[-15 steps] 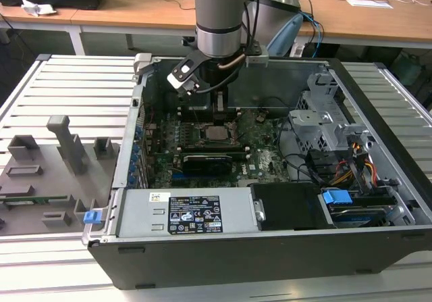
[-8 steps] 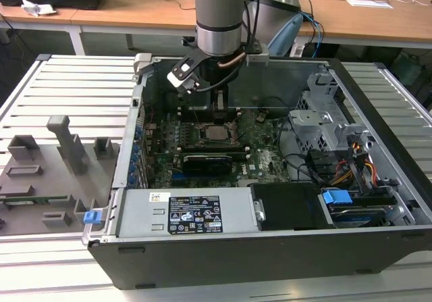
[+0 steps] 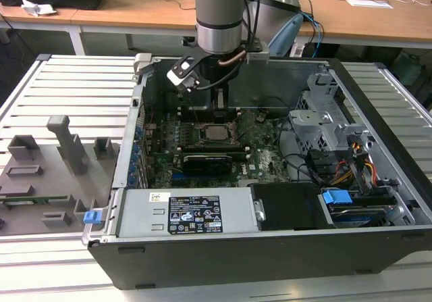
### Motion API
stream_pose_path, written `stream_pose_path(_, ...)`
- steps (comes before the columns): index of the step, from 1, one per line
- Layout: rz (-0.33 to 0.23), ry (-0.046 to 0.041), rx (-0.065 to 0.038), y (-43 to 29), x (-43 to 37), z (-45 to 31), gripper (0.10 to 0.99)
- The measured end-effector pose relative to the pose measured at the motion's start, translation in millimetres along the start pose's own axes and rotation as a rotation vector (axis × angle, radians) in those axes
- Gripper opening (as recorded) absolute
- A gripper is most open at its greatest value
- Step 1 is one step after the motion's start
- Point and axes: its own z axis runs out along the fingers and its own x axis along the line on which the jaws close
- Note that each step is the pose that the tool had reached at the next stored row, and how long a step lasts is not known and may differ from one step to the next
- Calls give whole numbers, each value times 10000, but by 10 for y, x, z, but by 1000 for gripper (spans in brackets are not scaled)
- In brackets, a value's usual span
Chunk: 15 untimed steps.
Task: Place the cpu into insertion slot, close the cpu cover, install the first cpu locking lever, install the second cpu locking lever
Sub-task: 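Close the cpu cover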
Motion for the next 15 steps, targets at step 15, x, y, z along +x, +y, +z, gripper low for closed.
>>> stream_pose_path(15,6,-3,1,6,-1,-77,106)
